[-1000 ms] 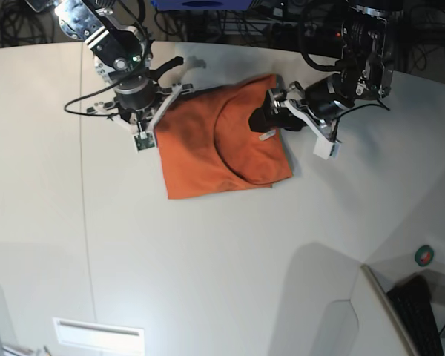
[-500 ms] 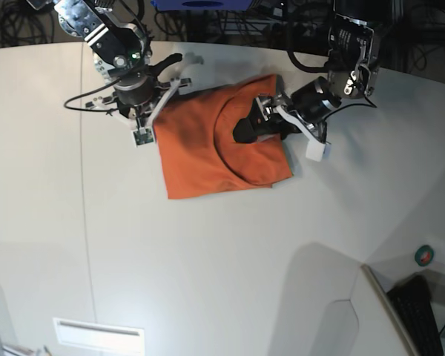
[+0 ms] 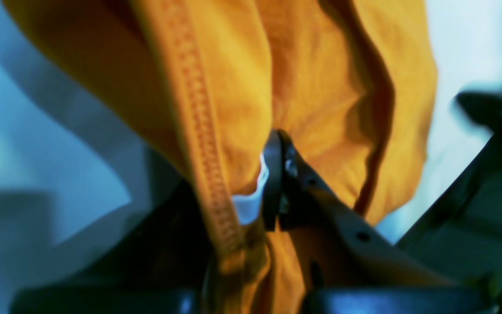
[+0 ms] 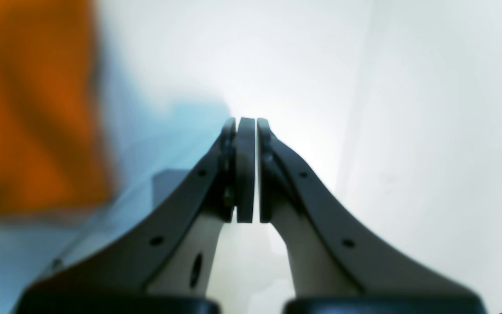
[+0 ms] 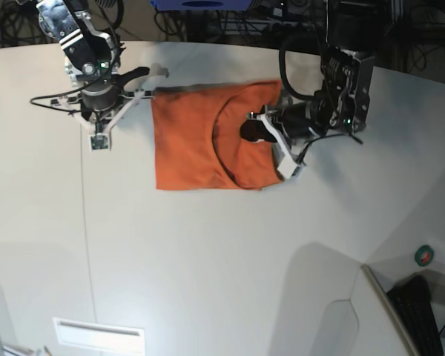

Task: Layout the t-shirt on the table in an organized manner, then fold the t-shirt properly
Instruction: 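Drag the folded shirt with the left gripper to square it on the table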

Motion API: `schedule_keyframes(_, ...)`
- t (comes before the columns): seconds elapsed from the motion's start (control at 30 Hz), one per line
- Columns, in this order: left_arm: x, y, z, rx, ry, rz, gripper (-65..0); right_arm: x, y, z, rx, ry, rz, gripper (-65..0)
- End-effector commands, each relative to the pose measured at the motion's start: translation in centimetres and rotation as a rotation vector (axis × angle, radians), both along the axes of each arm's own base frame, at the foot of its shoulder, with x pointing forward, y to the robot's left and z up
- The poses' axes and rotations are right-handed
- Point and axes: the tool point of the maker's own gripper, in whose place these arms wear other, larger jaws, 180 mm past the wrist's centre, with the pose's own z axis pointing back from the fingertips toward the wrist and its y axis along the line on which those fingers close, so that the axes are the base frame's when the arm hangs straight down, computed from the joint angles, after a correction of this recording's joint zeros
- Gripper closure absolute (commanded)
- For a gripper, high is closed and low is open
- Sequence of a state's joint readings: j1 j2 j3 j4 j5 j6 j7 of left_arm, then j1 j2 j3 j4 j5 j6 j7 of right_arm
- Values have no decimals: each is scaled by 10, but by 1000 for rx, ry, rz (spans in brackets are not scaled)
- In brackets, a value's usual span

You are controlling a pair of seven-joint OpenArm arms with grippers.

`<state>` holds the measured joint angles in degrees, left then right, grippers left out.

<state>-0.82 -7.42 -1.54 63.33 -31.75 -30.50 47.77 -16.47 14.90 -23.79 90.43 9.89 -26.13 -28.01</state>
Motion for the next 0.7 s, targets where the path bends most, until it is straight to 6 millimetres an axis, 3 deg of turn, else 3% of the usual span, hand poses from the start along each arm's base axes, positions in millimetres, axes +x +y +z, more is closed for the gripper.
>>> schedule_keyframes(0.0, 9, 12, -1, 113, 1, -76, 0, 10, -5, 10, -8, -48, -6, 0)
schedule_keyframes(0.17, 24, -9, 4, 327, -80, -470, 0, 8, -33, 11, -35, -48, -81, 0)
schedule_keyframes(0.37, 8, -50, -2, 536, -215, -994, 0, 3, -65, 12, -60, -47, -176, 0)
schedule_keyframes(0.67, 22, -95, 8, 607, -443, -1213, 0, -12, -92, 10, -90, -27, -248, 0)
